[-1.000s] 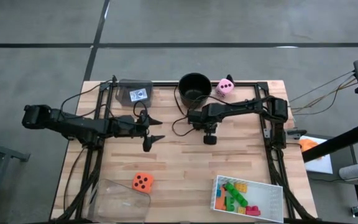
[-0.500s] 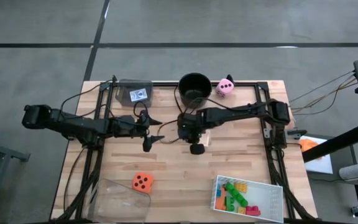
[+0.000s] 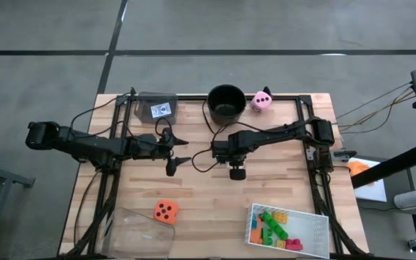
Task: Pick & Place Toys
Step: Put the yellow deck of cards into the black bin
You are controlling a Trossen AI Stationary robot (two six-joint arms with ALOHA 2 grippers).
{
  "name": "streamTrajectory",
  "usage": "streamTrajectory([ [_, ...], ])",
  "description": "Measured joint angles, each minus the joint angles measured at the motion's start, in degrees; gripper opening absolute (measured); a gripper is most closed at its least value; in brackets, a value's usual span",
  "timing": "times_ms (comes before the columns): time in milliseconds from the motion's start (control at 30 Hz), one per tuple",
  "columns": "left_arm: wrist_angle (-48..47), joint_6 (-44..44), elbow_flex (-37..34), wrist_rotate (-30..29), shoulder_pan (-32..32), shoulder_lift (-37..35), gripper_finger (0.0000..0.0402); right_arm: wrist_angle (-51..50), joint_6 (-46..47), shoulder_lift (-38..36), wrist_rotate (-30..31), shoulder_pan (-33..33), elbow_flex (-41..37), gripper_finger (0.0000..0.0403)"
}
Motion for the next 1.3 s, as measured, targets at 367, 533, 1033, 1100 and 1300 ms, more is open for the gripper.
streamTrajectory([
  [367,-4.8,-1.7,0.0,-13.1,0.0,-2.2,0.0335,-1.1,0.7,6.4,2.4,-0.3,1.4,0.0018],
  [533,-7.8,-1.5,0.0,-13.2,0.0,-4.8,0.0335,2.8,-1.6,7.3,0.7,-0.2,4.1,0.0018],
  [1033,-14.5,-1.5,0.0,-13.1,0.0,-7.5,0.0335,15.9,-5.8,7.8,-3.0,1.3,10.1,0.0018],
  [1100,-15.1,-1.5,0.0,-13.1,0.0,-7.5,0.0335,17.2,-5.8,7.2,-1.5,2.2,9.9,0.0018],
  [1300,-16.8,-1.5,0.0,-13.1,0.0,-7.6,0.0335,29.2,-5.6,4.6,-2.2,5.0,4.9,0.0018],
])
